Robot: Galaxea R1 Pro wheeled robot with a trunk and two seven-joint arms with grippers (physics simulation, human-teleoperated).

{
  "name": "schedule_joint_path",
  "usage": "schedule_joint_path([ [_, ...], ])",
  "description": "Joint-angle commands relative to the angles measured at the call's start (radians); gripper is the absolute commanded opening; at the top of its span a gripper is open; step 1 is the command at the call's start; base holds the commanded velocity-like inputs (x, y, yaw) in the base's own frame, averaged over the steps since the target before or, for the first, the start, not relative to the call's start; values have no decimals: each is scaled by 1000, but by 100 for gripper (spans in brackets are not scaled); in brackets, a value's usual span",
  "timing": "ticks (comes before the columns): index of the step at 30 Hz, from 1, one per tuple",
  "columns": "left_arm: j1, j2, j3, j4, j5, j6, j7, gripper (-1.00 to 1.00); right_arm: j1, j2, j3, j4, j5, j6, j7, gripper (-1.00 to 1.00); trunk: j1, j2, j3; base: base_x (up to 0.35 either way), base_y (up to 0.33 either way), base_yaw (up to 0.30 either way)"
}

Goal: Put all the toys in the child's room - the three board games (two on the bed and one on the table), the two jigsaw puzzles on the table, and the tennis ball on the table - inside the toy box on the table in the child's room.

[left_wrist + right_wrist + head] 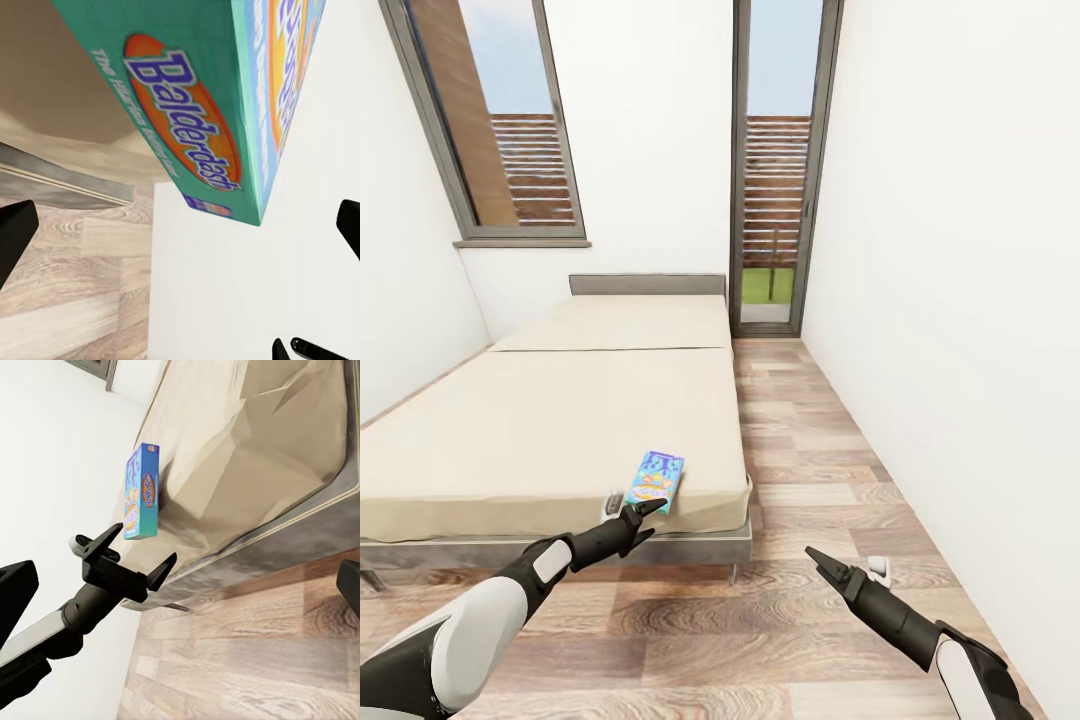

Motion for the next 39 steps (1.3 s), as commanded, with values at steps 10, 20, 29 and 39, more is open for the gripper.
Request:
schedule_joint_path([
  [10, 0, 0, -5, 0, 10, 8, 0, 100, -1, 0, -1, 0, -4, 6, 1, 100, 0, 0, -1, 98, -1, 0],
  [20, 0, 0, -5, 0, 9, 8, 0, 100, -1, -1, -1, 0, -4, 6, 1, 100, 0, 0, -1, 59, 0, 0],
  [29, 0, 0, -5, 0, 9, 8, 0, 100, -1, -1, -1, 0, -4, 6, 1, 100, 0, 0, -1, 9, 0, 0],
  [39, 1, 0, -5, 0, 9, 8, 0, 100, -1, -1, -1, 0, -4, 6, 1, 100, 0, 0, -1, 1, 0, 0],
])
